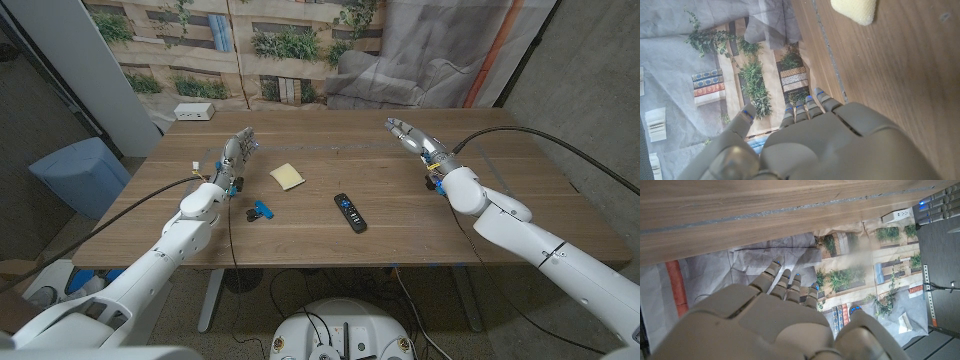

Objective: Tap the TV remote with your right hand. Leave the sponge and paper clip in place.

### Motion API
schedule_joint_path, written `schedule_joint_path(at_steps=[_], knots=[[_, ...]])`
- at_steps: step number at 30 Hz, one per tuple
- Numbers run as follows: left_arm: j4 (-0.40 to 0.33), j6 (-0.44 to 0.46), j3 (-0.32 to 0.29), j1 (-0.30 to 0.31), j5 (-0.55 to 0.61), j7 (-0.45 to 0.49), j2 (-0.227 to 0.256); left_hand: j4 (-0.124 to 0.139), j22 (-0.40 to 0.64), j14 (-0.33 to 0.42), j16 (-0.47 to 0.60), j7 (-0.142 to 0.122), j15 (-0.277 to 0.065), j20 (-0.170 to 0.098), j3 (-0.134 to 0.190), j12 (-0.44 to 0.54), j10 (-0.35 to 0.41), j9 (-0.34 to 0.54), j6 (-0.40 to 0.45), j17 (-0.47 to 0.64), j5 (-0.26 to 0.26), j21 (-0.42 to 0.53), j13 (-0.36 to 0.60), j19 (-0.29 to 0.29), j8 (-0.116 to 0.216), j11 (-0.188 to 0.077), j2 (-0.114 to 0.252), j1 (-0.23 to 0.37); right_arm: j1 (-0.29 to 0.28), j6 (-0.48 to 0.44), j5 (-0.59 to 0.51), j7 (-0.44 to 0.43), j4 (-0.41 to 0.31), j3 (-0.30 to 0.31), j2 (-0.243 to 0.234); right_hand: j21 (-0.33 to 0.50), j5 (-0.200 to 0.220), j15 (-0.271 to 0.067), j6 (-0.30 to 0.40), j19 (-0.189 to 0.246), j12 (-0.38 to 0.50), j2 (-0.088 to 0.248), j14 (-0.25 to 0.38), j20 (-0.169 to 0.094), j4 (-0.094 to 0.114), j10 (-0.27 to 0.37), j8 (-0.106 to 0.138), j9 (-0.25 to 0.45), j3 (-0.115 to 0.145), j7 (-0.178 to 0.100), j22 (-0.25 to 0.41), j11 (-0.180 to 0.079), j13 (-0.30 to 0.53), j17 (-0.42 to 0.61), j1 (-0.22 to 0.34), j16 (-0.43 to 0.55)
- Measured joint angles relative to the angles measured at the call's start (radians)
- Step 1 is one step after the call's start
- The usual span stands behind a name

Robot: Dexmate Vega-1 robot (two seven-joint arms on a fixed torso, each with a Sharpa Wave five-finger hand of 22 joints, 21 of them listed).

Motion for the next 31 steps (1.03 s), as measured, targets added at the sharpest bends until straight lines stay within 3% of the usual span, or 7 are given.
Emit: schedule_joint_path(at_steps=[8,15,16,28,29,31], knots=[[0.005,-0.017,0.001,-0.002,0.0,-0.008,-0.005,0.0,0.0,0.0,0.0,-0.002,0.0,0.0,0.0,0.0,0.0,0.0,0.009,-0.002,0.0,0.0,0.0,0.0,0.0,0.0,0.0,0.0,-0.01,0.044,0.108,-0.027,0.05,0.032,0.019,-0.008,0.0,0.002,0.004,0.0,0.0,0.0,0.008,0.0,0.003,0.015,0.0,0.0,0.003,0.007,-0.001,-0.005,0.0,-0.005,0.0,0.0],[-0.003,-0.02,0.0,0.008,0.0,-0.008,-0.006,0.0,0.0,0.0,0.0,-0.002,0.0,0.0,0.0,0.0,0.0,0.0,0.009,0.0,0.0,0.0,0.0,0.0,0.0,0.0,0.0,0.0,-0.01,0.094,0.193,-0.05,0.05,0.032,0.019,-0.008,0.0,0.002,0.004,0.0,0.0,0.0,0.008,0.0,0.003,0.019,0.0,0.0,0.003,0.018,-0.001,-0.001,0.0,-0.009,0.0,0.0],[-0.006,-0.028,0.0,0.01,0.001,-0.004,-0.006,0.0,0.0,0.0,0.0,-0.002,0.0,0.0,0.0,0.0,0.0,0.0,0.009,0.0,0.0,0.0,0.0,0.0,0.0,0.0,0.0,0.0,-0.02,0.104,0.207,-0.054,0.098,0.057,0.043,-0.008,0.0,0.004,0.004,0.0,0.0,0.0,0.011,0.0,0.003,0.021,0.0,0.0,0.003,0.018,-0.001,0.001,0.0,-0.01,0.0,0.0],[-0.019,-0.03,-0.003,0.028,0.0,0.003,-0.009,-0.004,0.0,0.0,0.0,-0.002,0.0,0.0,-0.004,0.0,0.0,0.0,0.009,0.0,0.0,0.0,0.0,0.0,0.0,0.0,0.0,0.0,-0.03,0.2,0.363,-0.071,0.147,0.086,0.074,-0.015,0.0,0.013,-0.009,0.0,-0.004,0.012,0.033,0.0,0.003,0.021,0.0,0.0,0.003,0.03,0.0,0.001,0.0,-0.017,-0.012,0.0],[-0.02,-0.033,-0.003,0.029,-0.001,0.01,-0.01,-0.004,0.0,0.0,0.0,-0.002,0.0,0.0,-0.004,0.0,0.0,0.0,0.009,0.0,0.0,0.0,0.0,0.0,0.0,0.0,0.0,0.0,-0.032,0.21,0.378,-0.072,0.194,0.102,0.105,-0.015,0.0,0.013,-0.009,-0.001,-0.004,0.012,0.033,0.0,0.003,0.021,0.0,0.0,0.003,0.03,0.0,0.001,0.0,-0.019,-0.012,0.0],[-0.021,-0.034,-0.004,0.033,-0.003,0.013,-0.011,-0.004,0.0,0.0,0.0,-0.002,0.0,0.0,-0.004,0.0,0.0,0.0,0.009,0.0,0.0,0.0,0.0,0.0,0.0,0.0,0.0,0.0,-0.032,0.222,0.401,-0.075,0.207,0.104,0.116,-0.016,0.0,0.013,-0.011,-0.008,-0.008,0.012,0.033,0.0,0.003,0.021,0.0,0.0,0.003,0.033,0.0,0.002,0.0,-0.019,-0.012,0.0]])
